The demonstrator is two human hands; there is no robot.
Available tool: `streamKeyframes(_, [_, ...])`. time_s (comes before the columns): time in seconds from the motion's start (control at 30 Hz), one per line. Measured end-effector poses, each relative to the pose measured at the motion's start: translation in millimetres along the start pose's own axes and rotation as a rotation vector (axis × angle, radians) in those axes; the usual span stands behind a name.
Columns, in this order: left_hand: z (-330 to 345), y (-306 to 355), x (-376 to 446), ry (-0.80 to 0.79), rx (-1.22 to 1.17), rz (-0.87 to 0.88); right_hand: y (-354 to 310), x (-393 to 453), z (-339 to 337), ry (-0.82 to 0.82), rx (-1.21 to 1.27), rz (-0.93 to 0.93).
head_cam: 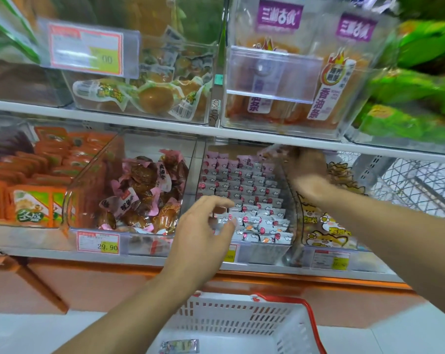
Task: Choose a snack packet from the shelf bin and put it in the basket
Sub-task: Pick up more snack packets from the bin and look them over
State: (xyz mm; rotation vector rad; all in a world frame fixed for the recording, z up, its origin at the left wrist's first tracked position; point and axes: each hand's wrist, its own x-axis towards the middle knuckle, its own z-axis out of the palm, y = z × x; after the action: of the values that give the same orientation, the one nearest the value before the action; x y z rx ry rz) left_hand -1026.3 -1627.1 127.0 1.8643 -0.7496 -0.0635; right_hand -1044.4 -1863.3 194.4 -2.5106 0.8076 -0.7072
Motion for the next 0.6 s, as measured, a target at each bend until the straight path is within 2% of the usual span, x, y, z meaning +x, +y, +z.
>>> streamKeyframes(0.07, [-3, 6, -3, 0.046, -0.176, -0.106, 6, -23, -2, 0.103, 0.286, 0.107])
streamKeyframes(0.1, [-5, 8, -5, 0.050, -0.254, -0.155, 7, -41, -4, 0.116, 0.335, 0.134])
streamKeyframes(0.13, [-8, 9, -6, 0.038, -0.316, -0.201, 5, -56, -8, 0.090, 0.403, 0.166])
streamKeyframes(0.3, [-19, 4, -11, 0.012, -0.552, -0.413, -5, -120, -3, -0.225, 1.060, 0.350])
streamKeyframes(0.43, [-26, 0, -15, 0.105, -0.851, -0.577, 1, -137, -1, -0.354, 1.152, 0.376])
streamKeyframes(0.53, [-32, -1, -15, 0.079, -1.060, -0.665, 7, -143, -1, -0.398, 1.165, 0.346])
streamKeyframes(0.6, [-33, 0, -16, 0.075, -1.104, -0.682, 11, -144, 0, -0.408, 1.189, 0.338])
